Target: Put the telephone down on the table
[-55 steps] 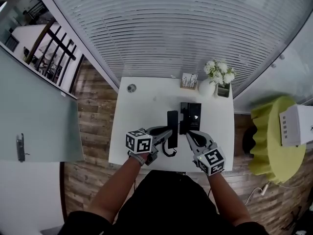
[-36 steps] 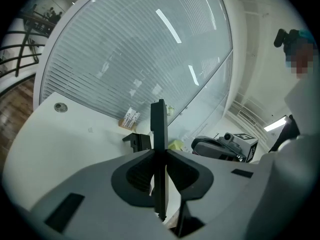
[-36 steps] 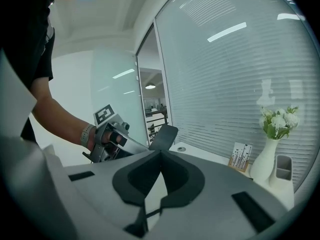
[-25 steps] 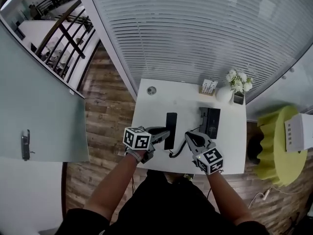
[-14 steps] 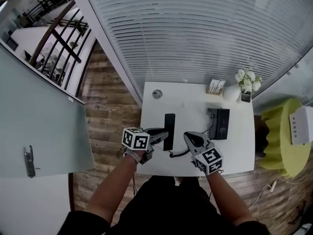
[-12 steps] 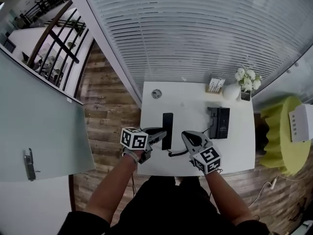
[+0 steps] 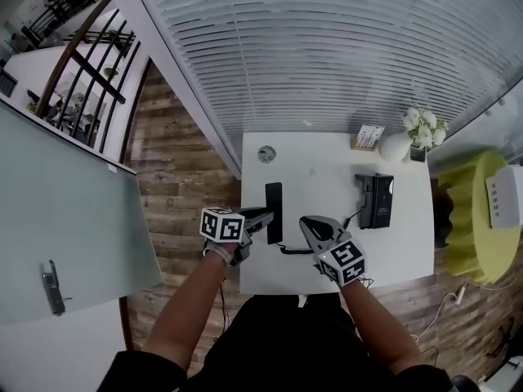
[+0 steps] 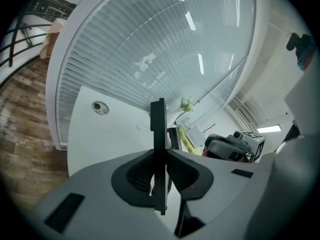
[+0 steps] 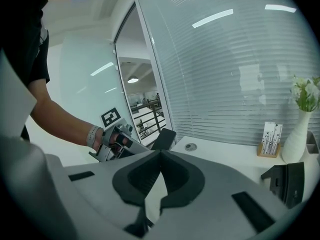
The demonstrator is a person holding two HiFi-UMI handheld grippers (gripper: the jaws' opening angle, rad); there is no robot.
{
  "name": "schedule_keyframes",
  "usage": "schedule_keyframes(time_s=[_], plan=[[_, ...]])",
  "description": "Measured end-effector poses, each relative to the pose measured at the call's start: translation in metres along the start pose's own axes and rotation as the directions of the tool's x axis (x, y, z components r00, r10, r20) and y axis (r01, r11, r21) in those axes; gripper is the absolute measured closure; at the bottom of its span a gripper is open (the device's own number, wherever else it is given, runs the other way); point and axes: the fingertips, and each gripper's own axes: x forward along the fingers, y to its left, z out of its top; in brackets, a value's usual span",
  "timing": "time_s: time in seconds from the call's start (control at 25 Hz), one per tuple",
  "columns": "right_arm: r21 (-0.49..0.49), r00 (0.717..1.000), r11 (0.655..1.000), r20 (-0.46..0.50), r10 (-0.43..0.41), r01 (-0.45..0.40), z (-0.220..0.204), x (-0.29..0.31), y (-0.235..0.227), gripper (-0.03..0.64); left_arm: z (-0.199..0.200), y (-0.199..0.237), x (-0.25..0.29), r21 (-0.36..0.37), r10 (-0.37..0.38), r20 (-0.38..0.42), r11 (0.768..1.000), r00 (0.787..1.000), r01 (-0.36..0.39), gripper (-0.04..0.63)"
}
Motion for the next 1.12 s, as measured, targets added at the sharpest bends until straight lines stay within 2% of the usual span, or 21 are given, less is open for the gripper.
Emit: schedule_keyframes(time_s=[0.2,0.4,0.64,0.88,1.12], plan=[[0.008,1.000,1.000,-0.016,0.008,-0.008,0.000,0.019,0.002,0.595,-0.005,0.027,0.002,0.002,0.032,-0.039,0.999,0.999,-0.032,0.518],[0.016,0.999,1.000,-0.033,0.020,-0.020,0.001,0.035,0.004,0.595,-0.011,0.048,0.010,-0.042,0.041,-0.071,0.998,0.997,-0.044,0.518],[0.038,0.998,0.999,-0.054,0.019,-0.017,-0.009,0.051,0.000,0.595,-0.010,0.067,0.017,-0.058,0.055,-0.093,0.997,0.994,-0.060,0.518],[0.087,0.997,0.996,-0.074,0.020,-0.014,-0.020,0.075,-0.005,0.595,-0.008,0.082,0.027,-0.088,0.045,-0.097,0.995,0.994,-0.054,0.518],[0.092,0.995,0.996,-0.101,0.027,-0.018,-0.027,0.089,-0.010,0.595,-0.006,0.097,0.038,-0.129,0.036,-0.101,0.990,0.994,-0.049,0.518]])
